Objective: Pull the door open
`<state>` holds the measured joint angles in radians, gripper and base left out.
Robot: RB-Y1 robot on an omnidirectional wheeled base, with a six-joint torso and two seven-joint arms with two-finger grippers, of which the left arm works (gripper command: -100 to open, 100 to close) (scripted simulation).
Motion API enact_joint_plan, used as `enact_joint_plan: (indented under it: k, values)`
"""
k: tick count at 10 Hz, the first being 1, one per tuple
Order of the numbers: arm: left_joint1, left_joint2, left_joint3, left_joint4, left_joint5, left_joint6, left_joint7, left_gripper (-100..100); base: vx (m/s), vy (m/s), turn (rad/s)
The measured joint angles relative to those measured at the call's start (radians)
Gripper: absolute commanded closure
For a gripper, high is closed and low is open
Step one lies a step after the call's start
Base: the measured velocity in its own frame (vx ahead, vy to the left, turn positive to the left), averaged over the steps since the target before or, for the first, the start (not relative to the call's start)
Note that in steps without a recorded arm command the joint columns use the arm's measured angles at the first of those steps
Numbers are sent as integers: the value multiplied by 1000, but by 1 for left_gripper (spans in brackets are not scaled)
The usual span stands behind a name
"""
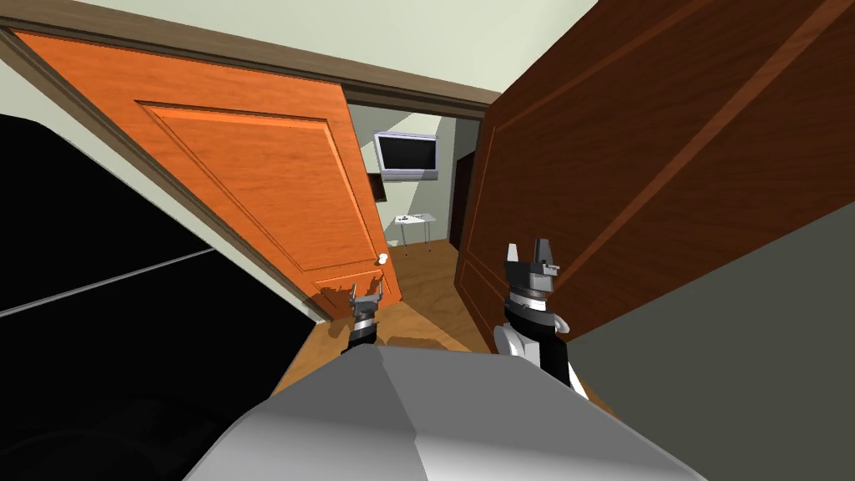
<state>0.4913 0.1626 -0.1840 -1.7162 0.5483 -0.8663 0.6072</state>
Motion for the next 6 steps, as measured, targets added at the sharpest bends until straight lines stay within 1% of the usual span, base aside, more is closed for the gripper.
enact_joint_plan:
  k: [2,3,4,5,6]
  values:
    - [-3,17,-15,61,45,-34,49,-100,80,49,-151]
    - [2,24,-22,72,70,-41,69,-100,76,44,-163]
    - [-1,29,-29,97,93,-50,88,-100,85,51,-142]
    - [6,33,-43,119,112,-66,108,-100,85,50,-141]
    - [3,40,-48,143,136,-78,129,-100,80,52,-145]
